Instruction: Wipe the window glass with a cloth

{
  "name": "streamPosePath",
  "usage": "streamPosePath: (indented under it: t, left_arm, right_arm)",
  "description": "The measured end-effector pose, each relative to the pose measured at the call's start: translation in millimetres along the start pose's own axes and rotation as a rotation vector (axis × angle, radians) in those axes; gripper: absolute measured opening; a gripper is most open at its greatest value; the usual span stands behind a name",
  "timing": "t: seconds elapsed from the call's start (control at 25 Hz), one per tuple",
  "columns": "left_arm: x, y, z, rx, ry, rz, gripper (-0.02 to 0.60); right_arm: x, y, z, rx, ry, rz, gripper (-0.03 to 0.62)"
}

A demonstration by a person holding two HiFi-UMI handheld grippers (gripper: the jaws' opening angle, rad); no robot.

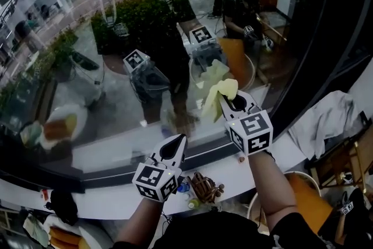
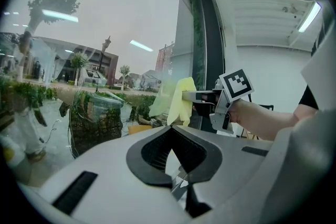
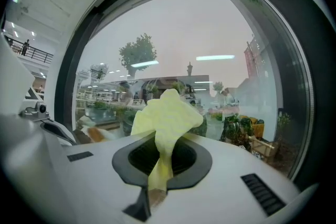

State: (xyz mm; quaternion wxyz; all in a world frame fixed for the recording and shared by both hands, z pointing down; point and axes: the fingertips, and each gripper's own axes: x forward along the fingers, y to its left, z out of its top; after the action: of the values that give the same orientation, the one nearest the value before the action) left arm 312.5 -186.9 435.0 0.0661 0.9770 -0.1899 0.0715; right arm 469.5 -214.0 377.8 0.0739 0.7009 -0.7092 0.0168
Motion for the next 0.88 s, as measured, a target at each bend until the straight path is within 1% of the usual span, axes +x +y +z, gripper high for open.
streamPosePath:
  t: [0.16,0.52,0.72,0.88]
  left_arm:
    - [1.2,0.9,-0.2,-0.003,-0.001,0.003,0.008]
    - [-4.0,-0.8,-4.3,-0.010,0.005,0.016,0.008]
    - [-9.7,0.4,-7.4,0.012,0.013,0.016,0.008]
    - [-11.8,0.9,-7.1,0.006,0.011,0.023,0.008]
  right_arm:
    - [-1.5,-9.1,-2.7,0.008,0.003,-0.014,0.043]
    - [-1.8,-10.7,-3.1,0.016,-0.001,-0.019,0.043]
    - [-2.3,-11.0,-4.0,0.021,0.000,-0.023,0.043]
    - [-2.3,-11.7,-4.2,0.026,-0.003,-0.028,0.043]
